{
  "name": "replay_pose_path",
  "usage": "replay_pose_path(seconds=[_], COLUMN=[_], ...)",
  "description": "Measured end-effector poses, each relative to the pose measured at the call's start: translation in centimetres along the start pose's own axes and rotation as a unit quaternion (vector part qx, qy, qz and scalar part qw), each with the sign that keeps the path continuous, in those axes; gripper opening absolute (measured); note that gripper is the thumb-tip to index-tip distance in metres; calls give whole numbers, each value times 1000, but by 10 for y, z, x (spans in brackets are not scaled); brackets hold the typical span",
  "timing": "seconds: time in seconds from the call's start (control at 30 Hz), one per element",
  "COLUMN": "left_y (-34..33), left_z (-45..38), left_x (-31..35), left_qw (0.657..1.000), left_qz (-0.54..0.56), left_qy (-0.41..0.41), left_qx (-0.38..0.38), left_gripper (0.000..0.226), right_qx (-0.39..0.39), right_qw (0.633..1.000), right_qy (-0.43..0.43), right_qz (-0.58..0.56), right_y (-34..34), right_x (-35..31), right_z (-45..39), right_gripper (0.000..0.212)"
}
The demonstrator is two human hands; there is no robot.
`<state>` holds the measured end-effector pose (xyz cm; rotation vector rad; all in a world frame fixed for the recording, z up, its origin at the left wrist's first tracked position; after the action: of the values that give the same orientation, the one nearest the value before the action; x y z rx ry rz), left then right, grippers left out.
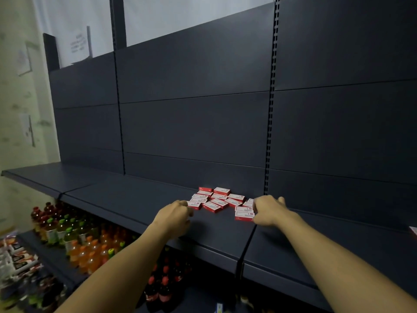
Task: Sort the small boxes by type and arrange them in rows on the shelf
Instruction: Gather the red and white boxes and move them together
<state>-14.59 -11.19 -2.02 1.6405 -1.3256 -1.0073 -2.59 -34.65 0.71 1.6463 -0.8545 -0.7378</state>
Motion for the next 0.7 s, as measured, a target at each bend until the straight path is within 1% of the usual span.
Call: replay_pose_path(seconds=[0.13,0.27,0.37,0.5,0.6,0.7], left_y=[-17,-34,-48,-64,-78,-86], left_z=[-23,-55,-86,-123,-141,-153], left_x=[-11,-17,-24,-19,-11,-11], left_qw=[1000,999,998,992,983,977], left_qz=[-5,8,23,68,97,122], left_qy=[-24,-50,-58,-83,-120,-125], left_qx=[-4,-7,-23,-61,-96,-123], left_gripper=[34,33,31,45,47,50], right_qx=[1,4,-4,-10,-11,-5], right_qw=[1000,1000,1000,1000,999,999], right_qy=[-8,-7,-4,-9,-22,-31], right_qz=[7,-8,-13,-23,-40,-41], right_y=[-4,-13,-20,-26,-30,-31], right_x=[-9,-18,-25,-25,-18,-13], right_z=[-35,-74,-99,-124,-141,-152], right_gripper=[33,27,28,30,31,34])
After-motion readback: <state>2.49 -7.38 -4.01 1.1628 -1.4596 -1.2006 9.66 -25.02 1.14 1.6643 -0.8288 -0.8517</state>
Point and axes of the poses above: each hand's wrist, its own z-axis away from the middle knuckle, its own y-axis out of the back of the hand, x = y × z, the point moved 6 cm from there along -z, towards the middle knuckle, and after that the axes turned 3 degrees about x, right-handed, at the moved point
